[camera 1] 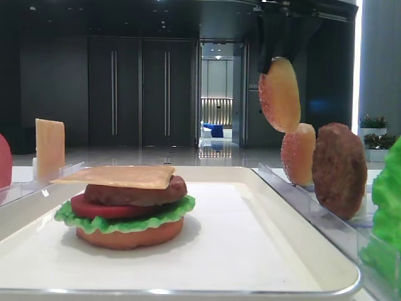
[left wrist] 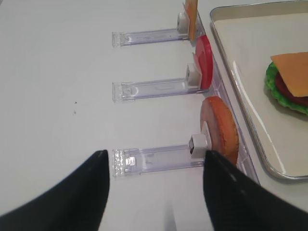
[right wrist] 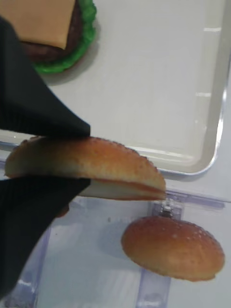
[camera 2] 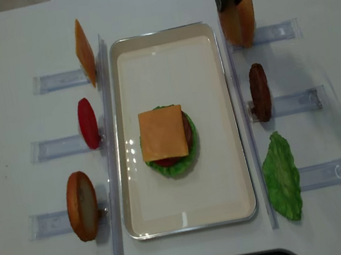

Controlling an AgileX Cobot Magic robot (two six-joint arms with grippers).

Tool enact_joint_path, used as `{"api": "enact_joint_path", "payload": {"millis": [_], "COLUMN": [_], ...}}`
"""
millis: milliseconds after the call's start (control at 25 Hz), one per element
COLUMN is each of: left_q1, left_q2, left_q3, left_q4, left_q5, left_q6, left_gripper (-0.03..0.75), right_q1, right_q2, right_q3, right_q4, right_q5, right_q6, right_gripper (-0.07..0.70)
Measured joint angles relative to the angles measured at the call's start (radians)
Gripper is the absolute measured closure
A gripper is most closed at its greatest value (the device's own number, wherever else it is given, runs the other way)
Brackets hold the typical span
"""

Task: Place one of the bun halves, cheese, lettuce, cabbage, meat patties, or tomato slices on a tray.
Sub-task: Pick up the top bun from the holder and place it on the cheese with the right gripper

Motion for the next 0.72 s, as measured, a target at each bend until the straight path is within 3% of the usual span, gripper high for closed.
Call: {"api": "enact_joint_path", "payload": {"millis": [120,360,520,640,720], "left_q1": [0.0,0.0,0.0,0.0,0.0], "left_q2": [0.0,0.0,0.0,0.0,0.0], "left_q3": [0.0,0.0,0.0,0.0,0.0], "left_q4": [0.0,0.0,0.0,0.0,0.0], "left_q5": [0.0,0.0,0.0,0.0,0.0], "left_q6": [0.0,0.0,0.0,0.0,0.0], "left_gripper": [0.244,0.244,0.244,0.244,0.244], "right_q1": [0.061,0.215,0.286,0.299,0.299], "right_q2": [-0.043,-0.158,-0.171,-0.171,-0.171], "right_q3": [0.069,0.267,0.311,0.316,0.316], "right_q4": [-0.002,0.005,0.008,0.052,0.141], "right_q5": [-0.015,-0.128,-0.173,-0.235,-0.289], "right_q6": [0.037,0.148,0.191,0.187,0.115], "right_gripper": [0.461,0.461,0.461,0.462,0.462]}}
